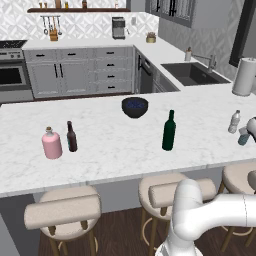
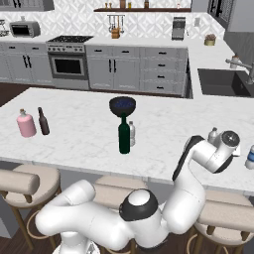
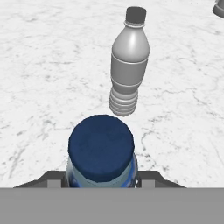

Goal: Move the plastic bottles in the middle to the plastics group, and the glass bottles in the middle to the glass group.

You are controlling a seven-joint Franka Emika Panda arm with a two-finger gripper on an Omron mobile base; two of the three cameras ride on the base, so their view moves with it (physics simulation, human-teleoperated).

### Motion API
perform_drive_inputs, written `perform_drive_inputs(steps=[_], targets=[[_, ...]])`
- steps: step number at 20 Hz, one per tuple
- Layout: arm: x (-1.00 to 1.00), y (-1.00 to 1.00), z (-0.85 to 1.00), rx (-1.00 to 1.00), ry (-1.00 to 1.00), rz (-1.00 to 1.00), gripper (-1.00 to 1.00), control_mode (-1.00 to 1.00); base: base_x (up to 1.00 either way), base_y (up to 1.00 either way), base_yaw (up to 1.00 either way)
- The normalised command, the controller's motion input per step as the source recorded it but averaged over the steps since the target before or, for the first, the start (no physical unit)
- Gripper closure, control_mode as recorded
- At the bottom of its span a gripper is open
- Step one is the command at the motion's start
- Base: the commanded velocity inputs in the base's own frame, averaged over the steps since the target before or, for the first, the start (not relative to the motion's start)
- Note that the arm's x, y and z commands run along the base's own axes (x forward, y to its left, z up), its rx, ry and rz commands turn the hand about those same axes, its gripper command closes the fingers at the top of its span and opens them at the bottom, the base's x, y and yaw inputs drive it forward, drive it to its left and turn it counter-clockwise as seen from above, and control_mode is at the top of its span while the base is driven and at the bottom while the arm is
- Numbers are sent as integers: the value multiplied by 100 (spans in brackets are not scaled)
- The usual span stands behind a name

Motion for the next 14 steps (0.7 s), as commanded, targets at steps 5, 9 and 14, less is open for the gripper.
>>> perform_drive_inputs(steps=[5,9,14], targets=[[0,6,0,-1,2,0,100,-100,0,0,0],[11,0,4,-8,5,0,100,-100,0,0,0],[4,0,0,0,0,0,100,-100,0,0,0]])
